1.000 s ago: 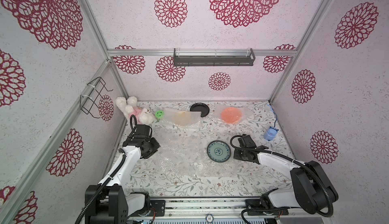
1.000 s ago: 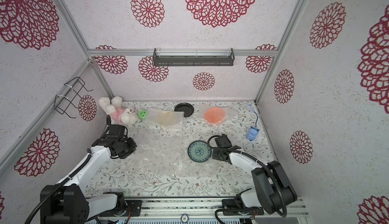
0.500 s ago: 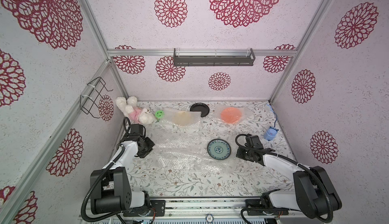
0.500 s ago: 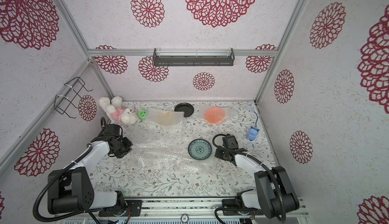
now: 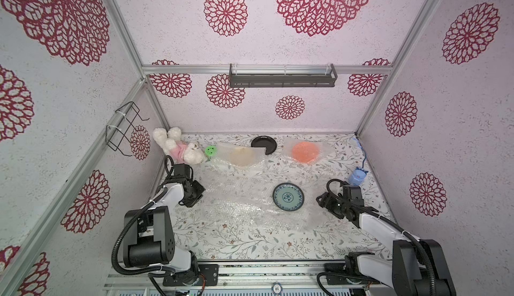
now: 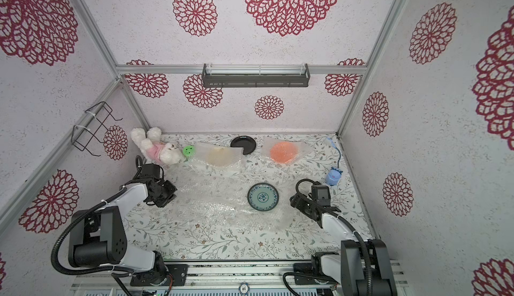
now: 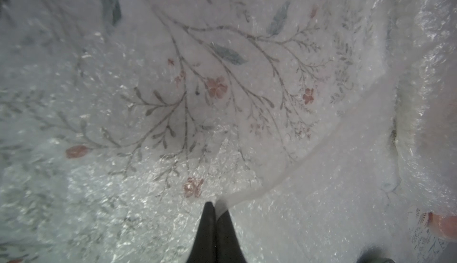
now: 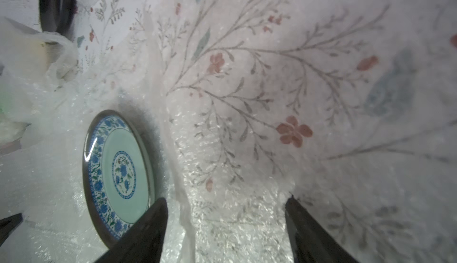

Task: Unpack dinner plates from bubble wrap
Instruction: Unwrap the bubble wrap.

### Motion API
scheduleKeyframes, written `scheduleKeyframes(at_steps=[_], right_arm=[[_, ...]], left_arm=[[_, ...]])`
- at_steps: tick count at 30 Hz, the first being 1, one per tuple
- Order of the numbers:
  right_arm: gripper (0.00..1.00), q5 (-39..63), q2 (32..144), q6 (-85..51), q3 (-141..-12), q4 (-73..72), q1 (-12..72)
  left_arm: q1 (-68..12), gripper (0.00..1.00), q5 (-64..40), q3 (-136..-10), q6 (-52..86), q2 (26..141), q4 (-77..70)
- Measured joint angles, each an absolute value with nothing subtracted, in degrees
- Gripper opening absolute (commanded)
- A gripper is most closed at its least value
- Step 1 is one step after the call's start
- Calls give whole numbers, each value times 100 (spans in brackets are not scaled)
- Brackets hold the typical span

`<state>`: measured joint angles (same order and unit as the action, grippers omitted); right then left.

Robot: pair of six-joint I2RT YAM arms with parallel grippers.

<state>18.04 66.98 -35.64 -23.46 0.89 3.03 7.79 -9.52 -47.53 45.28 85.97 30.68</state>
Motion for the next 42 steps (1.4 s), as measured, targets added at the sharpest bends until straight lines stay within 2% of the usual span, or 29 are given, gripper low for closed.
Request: scheduleKeyframes(at_steps=[7,16,18,21,24,26,28,42], right_arm=[[88,2722,6285,-4005,-2027,-561,-211],[78,2880,7295,-3868,-2222,-829,-204],[73,2877,7343,-3837,-2294,-860,-134],[49,2886,7428,-3743,-2418,-919,47],[21,2928,7640,-3697,-2541,-987,113],[10,2930,7806,-3695,-2589,-1007,108],[2,2912,7964,-3684,-2620,-998,69],[0,2764,8208,-3457,-2910,-239,-666]], left_arm=[[784,0,-1070,-4676,4552,8597,2976],[781,0,-1328,-4676,4613,8597,2814],[781,0,-1356,-4676,4617,8597,2801],[784,0,-1387,-4676,4639,8608,2773],[784,0,-1389,-4652,4676,8624,2755],[781,0,-1372,-4584,4696,8613,2729],[781,0,-1313,-4471,4718,8560,2733],[548,0,-1120,-3546,4984,7170,3020]])
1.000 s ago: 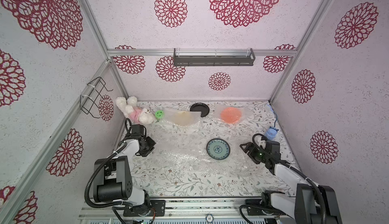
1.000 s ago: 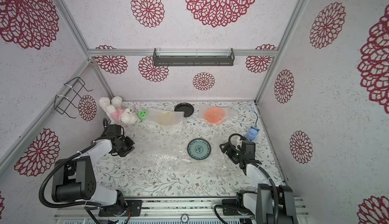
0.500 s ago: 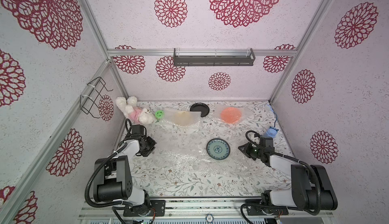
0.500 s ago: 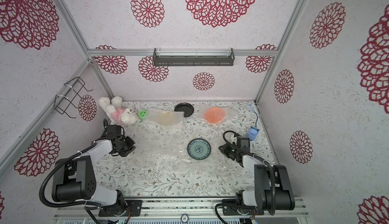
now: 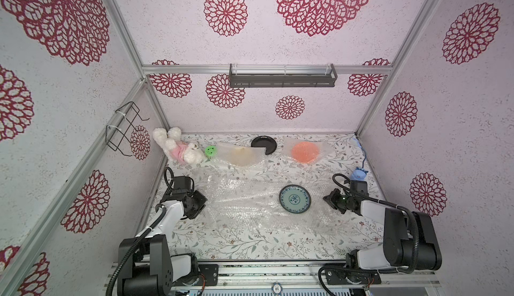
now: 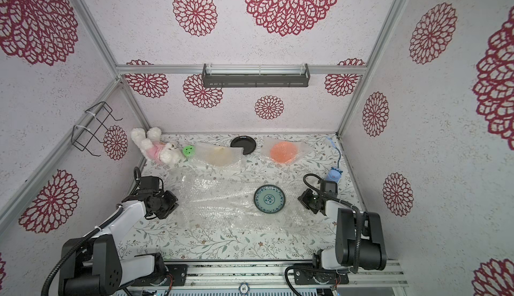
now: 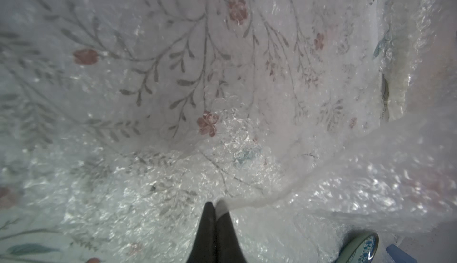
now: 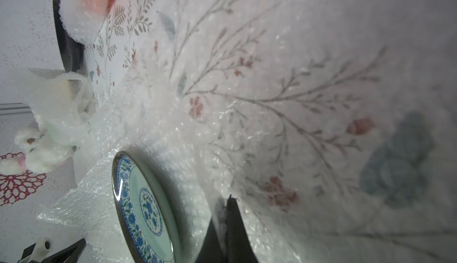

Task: Unpack dinner plates from bubble wrap
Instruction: Unwrap the bubble wrap.

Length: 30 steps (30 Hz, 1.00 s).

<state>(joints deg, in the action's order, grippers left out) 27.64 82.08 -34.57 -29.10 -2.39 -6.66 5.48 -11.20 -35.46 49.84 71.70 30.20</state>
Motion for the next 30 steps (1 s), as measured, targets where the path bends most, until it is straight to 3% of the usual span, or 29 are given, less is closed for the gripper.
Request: scheduleKeyframes(at_steps=[2,5,6,10,13,16,23,30], right_arm=[[4,2716,8208,-3417,-2923,-169,-711],[27,2576,8206,-3391,-2965,-113,-738],[36,2519,8204,-3378,-2991,-91,-746],[55,2257,8084,-3367,-3166,43,-764],[63,2045,7749,-3341,-3247,222,-762],[69,1800,7279,-3275,-3426,493,-679],[72,1579,6899,-3083,-4112,836,202],[70,1977,7581,-2930,-4165,845,834]], left_arm=[[434,0,-1116,-3540,5017,7135,3057],[285,0,-1048,-3588,5063,7137,3109],[255,5,-980,-3627,5083,7146,3129],[246,45,-681,-3715,5251,7150,3142],[246,65,-493,-3717,5363,6928,3247],[235,81,-303,-3885,5376,6394,3503],[-272,100,-174,-4648,5087,5321,3601],[-1841,97,-1072,-4473,4976,5833,2521]])
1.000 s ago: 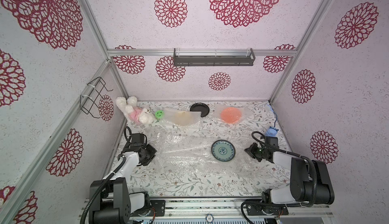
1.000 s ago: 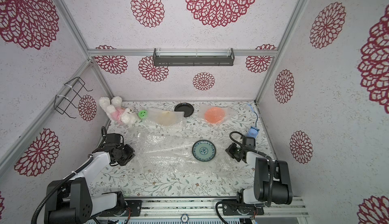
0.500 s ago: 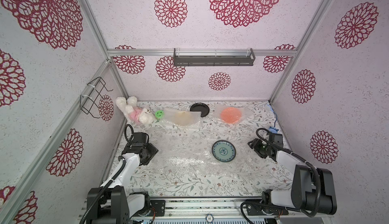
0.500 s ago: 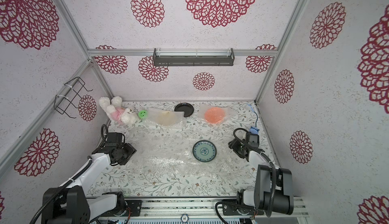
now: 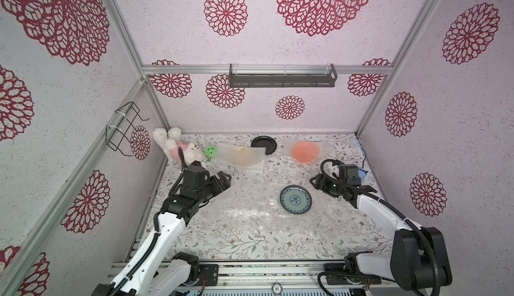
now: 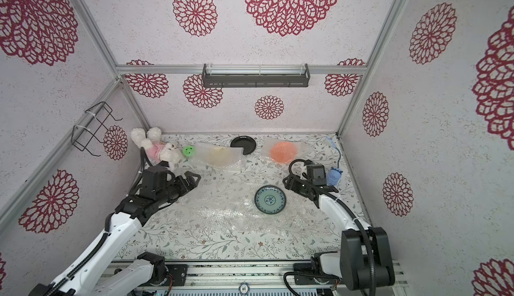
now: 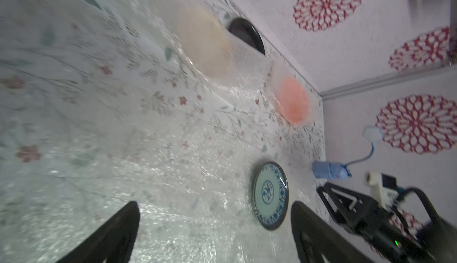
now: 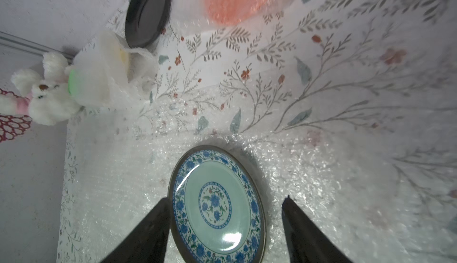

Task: Unpack dinner plates from bubble wrap
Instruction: Unwrap the bubble wrap, then pick up the plate from the bubble wrap.

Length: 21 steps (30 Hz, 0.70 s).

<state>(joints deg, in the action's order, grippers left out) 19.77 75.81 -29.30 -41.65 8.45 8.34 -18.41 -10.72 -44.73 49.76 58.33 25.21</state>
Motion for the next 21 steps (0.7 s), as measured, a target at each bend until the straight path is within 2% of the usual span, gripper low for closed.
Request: scheduleKeyframes(at_steps=[8,10,17,21], right_arm=[[62,2233,8361,-2847,-3868,666,891],[57,2309,8503,-2858,-3817,563,891],[30,2491,8794,-2862,-3789,266,891],[25,2543,8842,-2860,-3785,178,891]], left_arm=[[-2834,97,-1872,-3726,5354,7522,930],[-2882,97,-1903,-3636,5428,7856,703],[-2908,97,-1621,-3409,5511,8239,543],[-2923,97,-1468,-3433,5509,8374,405]])
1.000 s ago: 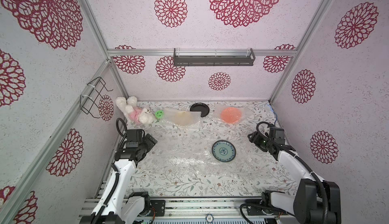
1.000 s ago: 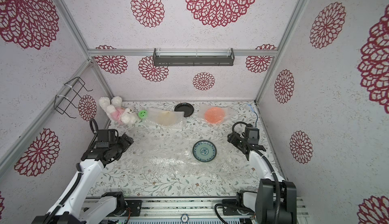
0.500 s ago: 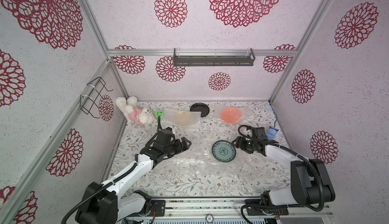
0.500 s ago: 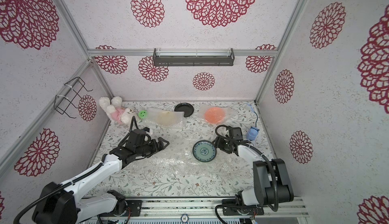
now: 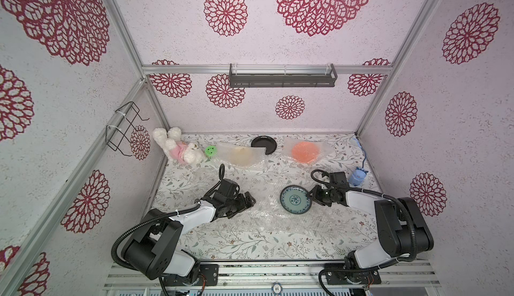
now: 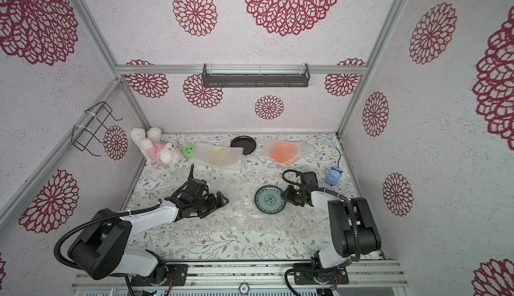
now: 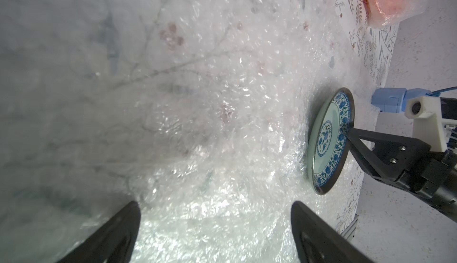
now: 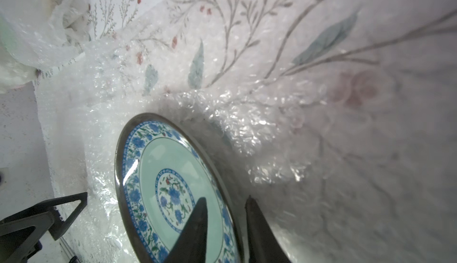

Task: Unpack dinner plates from bubble wrap
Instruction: Pick up the plate from the bubble wrap.

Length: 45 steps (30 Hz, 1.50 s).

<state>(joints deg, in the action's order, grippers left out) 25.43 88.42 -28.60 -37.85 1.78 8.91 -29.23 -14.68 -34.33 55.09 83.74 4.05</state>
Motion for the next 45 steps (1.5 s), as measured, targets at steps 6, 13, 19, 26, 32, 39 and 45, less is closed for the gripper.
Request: scheduleKeyframes(at_steps=[6,13,19,26,32,39,45], right_arm=[[17,2565,8965,-2862,-3785,110,891],[5,2703,8906,-2853,-3802,115,891],[0,2735,8862,-2849,-3868,198,899],[0,2845,8519,-2845,-3892,572,768],[0,3033,8071,-2902,-3997,781,497],[0,2816,7931,-3363,-4536,867,432],[0,2386,8562,-4121,-5446,429,427]], left_arm=[[-2954,97,-1411,-3435,5529,8597,-95],[-3061,97,-1129,-3321,5596,8420,-54],[-3105,97,-917,-3000,5690,7981,108],[-3192,97,-834,-2744,5859,7706,34],[-3227,97,-854,-3033,5690,7601,871],[-3242,97,-919,-3826,5229,6775,1835],[-3249,97,-779,-4250,4925,5968,1896]])
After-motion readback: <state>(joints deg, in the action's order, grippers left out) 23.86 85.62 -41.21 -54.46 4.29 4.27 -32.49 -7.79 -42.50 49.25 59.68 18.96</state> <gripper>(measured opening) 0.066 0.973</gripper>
